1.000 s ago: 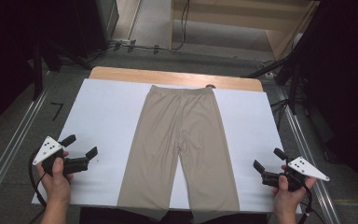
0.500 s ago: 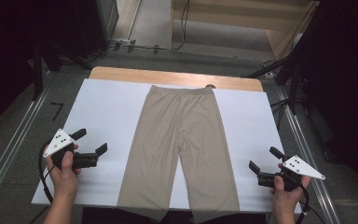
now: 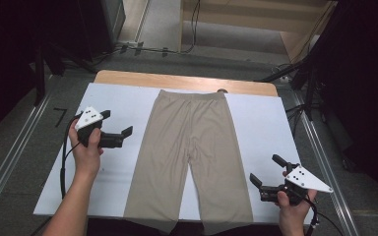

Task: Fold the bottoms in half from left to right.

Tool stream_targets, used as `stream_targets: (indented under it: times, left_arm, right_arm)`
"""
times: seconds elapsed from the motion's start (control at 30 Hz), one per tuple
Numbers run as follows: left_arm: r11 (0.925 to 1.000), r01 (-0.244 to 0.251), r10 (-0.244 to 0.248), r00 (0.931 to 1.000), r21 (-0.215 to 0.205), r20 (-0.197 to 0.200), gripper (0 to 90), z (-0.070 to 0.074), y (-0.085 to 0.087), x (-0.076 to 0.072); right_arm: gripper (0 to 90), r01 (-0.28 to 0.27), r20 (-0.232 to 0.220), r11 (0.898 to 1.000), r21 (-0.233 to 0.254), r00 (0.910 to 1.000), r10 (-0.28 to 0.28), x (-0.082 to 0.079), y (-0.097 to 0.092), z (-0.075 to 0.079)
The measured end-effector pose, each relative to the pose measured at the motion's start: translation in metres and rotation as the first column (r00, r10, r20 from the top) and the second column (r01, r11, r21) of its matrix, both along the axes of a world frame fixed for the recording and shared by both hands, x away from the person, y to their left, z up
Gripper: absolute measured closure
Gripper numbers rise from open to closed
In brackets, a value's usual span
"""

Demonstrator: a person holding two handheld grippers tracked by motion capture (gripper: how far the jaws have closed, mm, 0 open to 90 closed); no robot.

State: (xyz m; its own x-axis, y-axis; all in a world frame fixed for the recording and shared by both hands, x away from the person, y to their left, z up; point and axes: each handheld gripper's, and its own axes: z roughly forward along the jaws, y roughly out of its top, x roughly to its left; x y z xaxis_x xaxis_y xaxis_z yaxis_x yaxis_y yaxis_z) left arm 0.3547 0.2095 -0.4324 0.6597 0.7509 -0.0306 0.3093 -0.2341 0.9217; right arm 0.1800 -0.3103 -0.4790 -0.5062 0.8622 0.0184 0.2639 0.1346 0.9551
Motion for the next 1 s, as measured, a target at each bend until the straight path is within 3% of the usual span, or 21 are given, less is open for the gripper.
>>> stream_targets:
  times: [0.27,0.3,0.33,0.47,0.57,0.63,0.7,0.77,0.9,1.0]
  left_arm:
    - [0.9991,0.037,-0.037,0.9989,0.022,-0.030,1.6,0.003,-0.042,0.041]
    - [0.9984,0.052,-0.051,0.9978,0.023,-0.043,1.6,0.002,-0.052,0.053]
    - [0.9984,0.052,-0.051,0.9978,0.023,-0.043,1.6,0.002,-0.052,0.053]
    - [0.9977,0.059,-0.056,0.9956,0.033,-0.076,1.7,0.001,-0.071,0.075]
    - [0.9973,0.072,-0.070,0.9929,0.017,-0.096,1.8,0.000,-0.081,0.089]
    - [0.9971,0.071,-0.068,0.9932,0.028,-0.095,3.6,-0.002,-0.088,0.099]
    - [0.9967,0.072,-0.067,0.9920,0.039,-0.107,5.3,-0.004,-0.094,0.109]
    - [0.9966,0.081,-0.078,0.9879,0.015,-0.134,5.2,-0.007,-0.098,0.123]
    - [0.9970,0.075,-0.071,0.9826,0.018,-0.172,5.7,-0.011,-0.100,0.138]
    - [0.9978,0.053,-0.043,0.9757,0.040,-0.215,13.5,-0.015,-0.102,0.152]
  right_arm:
    - [0.0,-0.026,-0.002,0.999,-0.020,0.9997,0.026,-0.001,0.015,0.003]
    - [0.0,-0.032,-0.007,0.999,-0.018,0.9995,0.032,0.000,0.019,0.004]
    - [0.0,-0.032,-0.007,0.999,-0.018,0.9995,0.032,0.000,0.019,0.004]
    - [0.0,-0.071,-0.022,0.997,-0.017,0.9973,0.070,-0.001,0.026,0.004]
    - [0.0,-0.098,-0.026,0.995,-0.018,0.9950,0.097,-0.001,0.030,0.005]
    - [0.0,-0.104,-0.028,0.994,-0.016,0.9942,0.103,-0.001,0.031,0.005]
    - [0.0,-0.120,-0.030,0.993,-0.005,0.9924,0.119,-0.001,0.032,0.005]
    - [0.0,-0.131,-0.032,0.991,-0.004,0.9908,0.131,-0.001,0.035,0.005]
    - [0.0,-0.138,-0.042,0.990,-0.008,0.9896,0.137,-0.001,0.037,0.004]
    - [0.0,-0.153,-0.047,0.988,-0.018,0.9872,0.152,-0.001,0.041,0.003]
